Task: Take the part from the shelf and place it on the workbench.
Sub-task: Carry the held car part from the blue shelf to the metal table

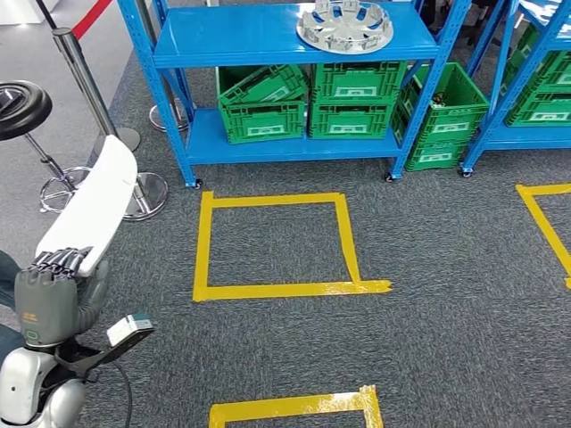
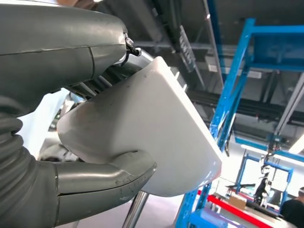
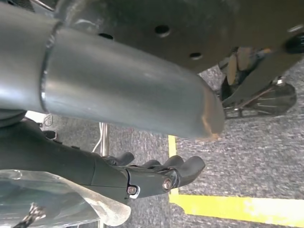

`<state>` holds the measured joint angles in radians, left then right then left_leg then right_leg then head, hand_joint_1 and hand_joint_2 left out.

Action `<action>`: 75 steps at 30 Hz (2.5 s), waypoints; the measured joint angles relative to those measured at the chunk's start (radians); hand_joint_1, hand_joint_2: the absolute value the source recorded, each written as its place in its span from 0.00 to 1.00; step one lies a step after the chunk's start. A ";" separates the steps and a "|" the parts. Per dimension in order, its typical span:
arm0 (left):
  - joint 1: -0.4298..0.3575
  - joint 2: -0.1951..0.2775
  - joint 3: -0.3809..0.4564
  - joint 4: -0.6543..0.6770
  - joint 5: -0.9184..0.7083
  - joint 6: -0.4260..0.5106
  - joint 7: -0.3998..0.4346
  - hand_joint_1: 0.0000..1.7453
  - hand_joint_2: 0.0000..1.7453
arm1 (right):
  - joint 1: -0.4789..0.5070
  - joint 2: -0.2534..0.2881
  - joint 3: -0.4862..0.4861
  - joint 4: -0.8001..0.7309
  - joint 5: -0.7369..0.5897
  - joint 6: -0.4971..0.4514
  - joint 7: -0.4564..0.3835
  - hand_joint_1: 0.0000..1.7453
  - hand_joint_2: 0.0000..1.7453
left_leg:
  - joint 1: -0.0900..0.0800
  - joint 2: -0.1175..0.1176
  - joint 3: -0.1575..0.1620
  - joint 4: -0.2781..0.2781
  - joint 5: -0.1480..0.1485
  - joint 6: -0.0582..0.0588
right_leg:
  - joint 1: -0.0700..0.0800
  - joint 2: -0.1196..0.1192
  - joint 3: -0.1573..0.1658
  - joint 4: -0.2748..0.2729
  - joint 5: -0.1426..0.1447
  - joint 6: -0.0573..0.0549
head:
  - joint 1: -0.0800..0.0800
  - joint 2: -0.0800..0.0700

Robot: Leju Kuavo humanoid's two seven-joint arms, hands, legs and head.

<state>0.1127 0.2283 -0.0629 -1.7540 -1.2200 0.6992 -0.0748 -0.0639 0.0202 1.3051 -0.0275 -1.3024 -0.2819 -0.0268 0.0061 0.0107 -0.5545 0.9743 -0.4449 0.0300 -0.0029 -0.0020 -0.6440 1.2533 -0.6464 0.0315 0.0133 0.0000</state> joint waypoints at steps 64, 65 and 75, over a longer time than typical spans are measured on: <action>0.067 0.010 0.084 -0.025 0.010 0.002 -0.040 1.00 1.00 | 0.003 0.026 0.080 0.025 -0.028 -0.035 -0.070 0.00 0.00 | -0.013 -0.068 -0.106 0.153 -0.047 -0.036 | -0.016 0.011 0.120 -0.242 0.127 -0.033 | -0.047 0.000; 0.066 0.010 0.084 -0.026 0.011 0.002 -0.040 1.00 1.00 | 0.004 0.026 0.081 0.025 -0.028 -0.035 -0.070 0.00 0.00 | -0.009 -0.043 -0.138 0.219 -0.078 -0.042 | -0.016 -0.003 0.122 -0.243 0.125 -0.035 | -0.050 0.000; 0.066 0.010 0.096 -0.026 0.012 0.002 -0.053 1.00 1.00 | -0.001 0.026 0.091 0.027 -0.035 -0.029 -0.078 0.00 0.00 | 0.002 0.057 -0.060 0.065 -0.002 -0.038 | -0.012 -0.128 0.157 -0.253 0.089 0.012 | -0.055 0.000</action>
<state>0.1786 0.2382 0.0329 -1.7800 -1.2081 0.7012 -0.1278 -0.0652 0.0461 1.3962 -0.0004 -1.3372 -0.3104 -0.1044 0.0086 0.0676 -0.6141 1.0390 -0.4469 -0.0082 -0.0153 -0.1299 -0.4873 1.0004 -0.5577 0.0439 -0.0413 -0.0004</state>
